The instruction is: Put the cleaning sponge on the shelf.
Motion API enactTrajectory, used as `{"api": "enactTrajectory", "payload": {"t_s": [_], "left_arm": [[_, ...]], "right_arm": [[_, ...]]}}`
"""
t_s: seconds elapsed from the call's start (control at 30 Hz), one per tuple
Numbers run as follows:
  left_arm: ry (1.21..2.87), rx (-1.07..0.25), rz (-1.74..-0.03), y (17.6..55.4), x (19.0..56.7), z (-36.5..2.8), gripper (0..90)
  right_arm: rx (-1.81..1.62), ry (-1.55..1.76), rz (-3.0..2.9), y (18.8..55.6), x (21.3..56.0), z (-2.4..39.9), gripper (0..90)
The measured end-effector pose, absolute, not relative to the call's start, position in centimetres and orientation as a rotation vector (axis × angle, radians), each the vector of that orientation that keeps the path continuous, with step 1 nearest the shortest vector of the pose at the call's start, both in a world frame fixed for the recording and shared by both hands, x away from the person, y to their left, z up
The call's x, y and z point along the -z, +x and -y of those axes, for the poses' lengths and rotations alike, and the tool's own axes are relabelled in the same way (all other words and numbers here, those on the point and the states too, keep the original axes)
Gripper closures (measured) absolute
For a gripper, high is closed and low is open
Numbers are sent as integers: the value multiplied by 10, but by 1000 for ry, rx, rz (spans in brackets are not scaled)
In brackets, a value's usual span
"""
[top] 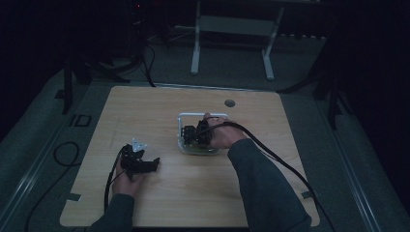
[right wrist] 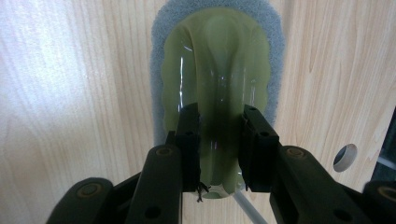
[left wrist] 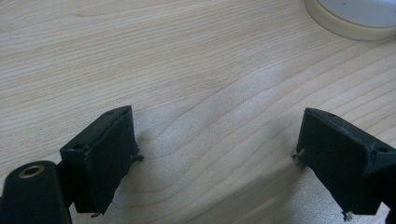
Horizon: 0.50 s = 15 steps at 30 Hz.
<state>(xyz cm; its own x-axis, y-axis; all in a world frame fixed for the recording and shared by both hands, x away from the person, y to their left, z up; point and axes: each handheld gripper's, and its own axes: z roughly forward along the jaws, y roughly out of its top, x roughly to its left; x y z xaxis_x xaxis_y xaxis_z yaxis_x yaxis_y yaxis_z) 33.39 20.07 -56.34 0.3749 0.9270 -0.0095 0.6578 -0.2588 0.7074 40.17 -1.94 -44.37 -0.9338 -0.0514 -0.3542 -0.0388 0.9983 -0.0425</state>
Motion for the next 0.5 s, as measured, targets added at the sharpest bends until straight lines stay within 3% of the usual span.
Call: {"api": "enactTrajectory", "payload": {"t_s": [0.5], "left_arm": [[2010,-554,-1362,334,563,-201,118]], "right_arm": [[66,-47,-2745,407,459,14,718]]}}
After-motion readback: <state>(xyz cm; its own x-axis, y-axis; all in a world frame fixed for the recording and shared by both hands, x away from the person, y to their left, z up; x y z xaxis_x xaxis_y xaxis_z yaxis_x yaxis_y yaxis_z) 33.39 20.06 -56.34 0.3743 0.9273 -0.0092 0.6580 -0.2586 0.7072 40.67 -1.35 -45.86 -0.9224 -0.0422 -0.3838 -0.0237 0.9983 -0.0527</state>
